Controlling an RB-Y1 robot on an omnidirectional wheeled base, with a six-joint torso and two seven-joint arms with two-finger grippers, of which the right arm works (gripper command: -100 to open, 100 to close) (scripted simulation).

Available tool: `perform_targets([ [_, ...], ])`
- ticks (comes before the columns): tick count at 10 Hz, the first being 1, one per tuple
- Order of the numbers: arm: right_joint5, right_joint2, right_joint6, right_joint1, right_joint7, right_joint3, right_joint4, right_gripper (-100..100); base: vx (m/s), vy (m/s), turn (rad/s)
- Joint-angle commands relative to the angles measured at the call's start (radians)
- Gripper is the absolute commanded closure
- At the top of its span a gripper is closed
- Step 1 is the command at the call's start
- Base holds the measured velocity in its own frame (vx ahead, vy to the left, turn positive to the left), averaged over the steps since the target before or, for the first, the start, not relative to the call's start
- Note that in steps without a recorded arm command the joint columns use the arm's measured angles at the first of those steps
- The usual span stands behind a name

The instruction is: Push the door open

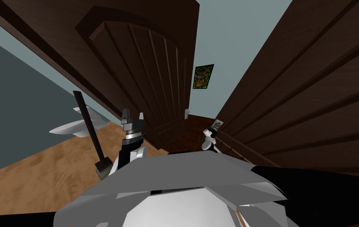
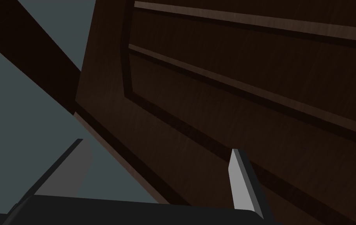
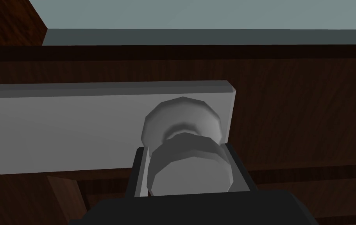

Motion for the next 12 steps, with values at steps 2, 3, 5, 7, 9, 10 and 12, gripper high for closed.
perform_targets([
  [2, 0.001, 0.001, -0.001, -0.001, 0.000, 0.001, 0.000, 100, -0.008, 0.014, -0.001],
  [3, 0.001, 0.001, -0.001, -0.001, 0.000, 0.001, 0.000, 100, 0.000, 0.000, 0.000],
  [5, -0.023, -0.037, -0.003, 0.005, 0.008, -0.015, 0.026, 100, -0.012, -0.064, 0.077],
  [7, -0.049, -0.079, -0.008, 0.007, 0.017, -0.032, 0.054, 100, 0.009, -0.124, 0.093],
  [9, -0.059, -0.094, -0.010, 0.008, 0.021, -0.038, 0.065, 100, 0.022, -0.086, 0.035],
  [10, -0.075, -0.117, -0.012, 0.009, 0.026, -0.049, 0.083, 100, 0.021, -0.080, 0.012],
  [12, -0.092, -0.140, -0.015, 0.010, 0.032, -0.059, 0.100, 100, 0.008, -0.080, -0.017],
])
